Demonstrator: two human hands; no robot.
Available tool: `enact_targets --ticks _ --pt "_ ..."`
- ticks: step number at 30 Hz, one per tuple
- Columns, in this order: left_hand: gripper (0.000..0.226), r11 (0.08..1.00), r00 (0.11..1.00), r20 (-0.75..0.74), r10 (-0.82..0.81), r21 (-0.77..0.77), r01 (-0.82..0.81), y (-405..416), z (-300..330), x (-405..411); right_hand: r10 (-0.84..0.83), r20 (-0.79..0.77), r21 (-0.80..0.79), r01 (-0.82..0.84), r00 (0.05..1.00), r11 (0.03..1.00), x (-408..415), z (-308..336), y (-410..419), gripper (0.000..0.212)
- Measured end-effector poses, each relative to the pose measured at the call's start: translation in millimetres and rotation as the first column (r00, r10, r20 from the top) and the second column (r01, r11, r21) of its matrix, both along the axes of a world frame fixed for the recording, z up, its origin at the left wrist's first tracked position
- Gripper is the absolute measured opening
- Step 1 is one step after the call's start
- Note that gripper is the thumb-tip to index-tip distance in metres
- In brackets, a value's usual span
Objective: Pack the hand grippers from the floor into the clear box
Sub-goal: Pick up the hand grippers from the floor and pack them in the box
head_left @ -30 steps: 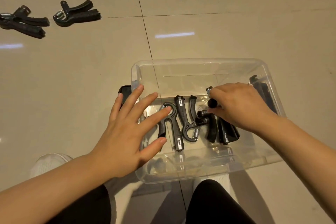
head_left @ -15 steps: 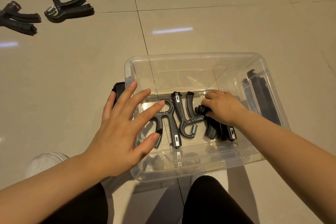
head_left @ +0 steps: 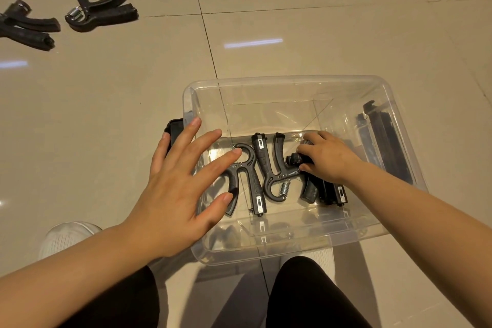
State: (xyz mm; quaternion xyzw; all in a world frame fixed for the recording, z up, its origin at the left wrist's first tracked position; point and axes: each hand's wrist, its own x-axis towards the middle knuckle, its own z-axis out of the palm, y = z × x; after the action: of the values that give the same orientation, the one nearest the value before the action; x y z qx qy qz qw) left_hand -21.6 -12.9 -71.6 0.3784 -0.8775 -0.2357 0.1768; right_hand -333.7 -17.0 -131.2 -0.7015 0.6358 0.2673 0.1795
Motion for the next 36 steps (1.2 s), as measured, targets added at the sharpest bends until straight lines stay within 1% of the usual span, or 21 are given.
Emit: enact_targets --ticks 9,12,14,16,19,21,23,24,27,31,34,36 --pt "0.049 1.000 1.000 0.015 -0.008 -0.001 0.008 -2.0 0.8 -0.4 0.009 -0.053 0.045 -0.006 0.999 0.999 3.0 6.2 -0.3 0.048" --pt "0.049 1.000 1.000 0.010 -0.010 -0.002 0.010 -2.5 1.1 -1.0 0.016 -0.102 0.099 -0.006 0.995 0.995 7.6 9.9 -2.0 0.051" --pt "0.049 1.000 1.000 0.004 -0.010 0.000 0.010 -2.5 1.3 -1.2 0.054 -0.147 0.098 -0.039 0.988 0.994 15.0 14.1 -1.7 0.055" --pt "0.048 1.000 1.000 -0.002 -0.009 0.002 0.009 -2.6 1.0 -0.8 0.131 -0.157 0.033 -0.127 0.979 0.991 24.7 20.0 -1.5 0.065" --pt "0.048 1.000 1.000 -0.010 -0.007 0.007 0.007 -2.7 1.4 -0.4 0.291 -0.114 -0.021 -0.295 0.950 0.955 39.7 25.1 -2.3 0.091" --pt "0.048 1.000 1.000 -0.012 -0.010 0.011 0.010 -2.7 1.5 -0.9 0.397 -0.113 0.029 -0.397 0.911 0.918 49.6 19.2 -0.9 0.104" --pt "0.047 1.000 1.000 -0.010 -0.011 0.009 0.011 -2.9 1.1 -1.3 0.425 -0.169 0.088 -0.415 0.889 0.905 53.6 8.9 1.2 0.109" --pt "0.047 1.000 1.000 -0.009 -0.010 0.007 0.010 -3.1 0.8 -1.2 0.405 -0.187 0.090 -0.395 0.895 0.914 53.5 6.2 1.4 0.107" --pt "0.047 1.000 1.000 -0.009 -0.013 0.007 0.013 -2.8 0.2 -0.7 0.371 -0.209 0.047 -0.370 0.905 0.928 50.2 5.9 -0.1 0.090" --pt "0.047 1.000 1.000 -0.005 -0.012 0.003 0.012 -2.2 -0.5 -0.8 0.382 -0.228 0.076 -0.375 0.896 0.924 51.6 7.4 -1.3 0.090" --pt "0.047 1.000 1.000 -0.011 -0.011 0.005 0.011 -2.0 -0.2 -0.4 0.366 -0.127 0.084 -0.358 0.922 0.930 53.1 13.3 -4.7 0.087" --pt "0.048 1.000 1.000 -0.006 -0.015 0.005 0.015 -2.4 -0.3 -0.2 0.397 -0.039 0.077 -0.393 0.917 0.916 60.5 16.0 -8.5 0.087"
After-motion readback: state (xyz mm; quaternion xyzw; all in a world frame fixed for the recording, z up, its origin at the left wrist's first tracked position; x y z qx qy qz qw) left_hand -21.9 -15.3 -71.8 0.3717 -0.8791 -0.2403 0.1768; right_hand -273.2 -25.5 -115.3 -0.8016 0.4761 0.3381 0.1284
